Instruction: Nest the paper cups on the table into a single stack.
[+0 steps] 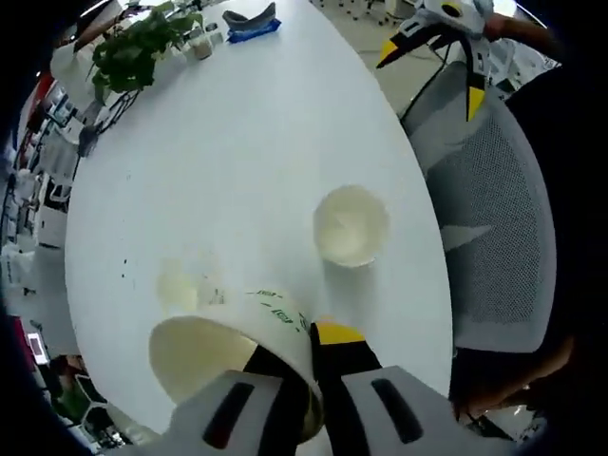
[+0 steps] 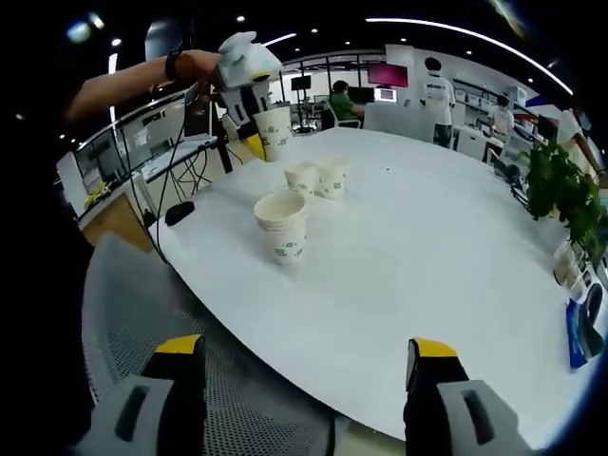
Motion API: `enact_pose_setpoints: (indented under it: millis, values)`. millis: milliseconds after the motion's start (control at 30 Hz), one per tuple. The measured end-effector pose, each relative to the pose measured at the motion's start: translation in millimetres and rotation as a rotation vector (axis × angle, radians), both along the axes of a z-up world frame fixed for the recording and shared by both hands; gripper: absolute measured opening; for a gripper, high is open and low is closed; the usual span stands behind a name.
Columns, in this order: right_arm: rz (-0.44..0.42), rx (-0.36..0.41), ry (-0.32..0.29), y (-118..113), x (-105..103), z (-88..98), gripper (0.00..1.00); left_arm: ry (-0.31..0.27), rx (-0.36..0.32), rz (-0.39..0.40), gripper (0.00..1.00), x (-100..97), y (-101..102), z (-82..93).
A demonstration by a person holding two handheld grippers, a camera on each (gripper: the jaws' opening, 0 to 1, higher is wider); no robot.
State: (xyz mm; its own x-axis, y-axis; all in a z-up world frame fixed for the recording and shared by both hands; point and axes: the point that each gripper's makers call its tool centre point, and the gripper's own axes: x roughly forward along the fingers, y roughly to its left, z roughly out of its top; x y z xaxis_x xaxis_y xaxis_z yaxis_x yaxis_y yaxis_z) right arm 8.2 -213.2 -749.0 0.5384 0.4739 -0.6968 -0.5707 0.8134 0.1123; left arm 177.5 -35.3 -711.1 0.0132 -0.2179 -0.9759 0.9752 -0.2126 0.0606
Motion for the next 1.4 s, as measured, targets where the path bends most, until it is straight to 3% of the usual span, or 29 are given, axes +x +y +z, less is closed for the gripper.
enact_pose_setpoints:
  millis: [200,500,900,1400]
  values:
    - [-0.008,0.006,-0.009,1,1,3.3,0.88,0.002,0.008,-0.074,0.0,-13.7,-21,-7.0]
    - [-0.018,0.006,-0.012,-3,0,2.8,0.88,0.036,0.008,-0.117,0.0,-33.1,-41,-19.6]
    - [-0.017,0.011,-0.021,-2,3,5.0,0.88,0.068,0.025,-0.138,0.0,-50.4,-46,-29.0]
    - [-0.013,0.011,-0.024,-1,3,6.2,0.88,0.094,0.075,-0.157,0.0,-65.2,-42,-55.2]
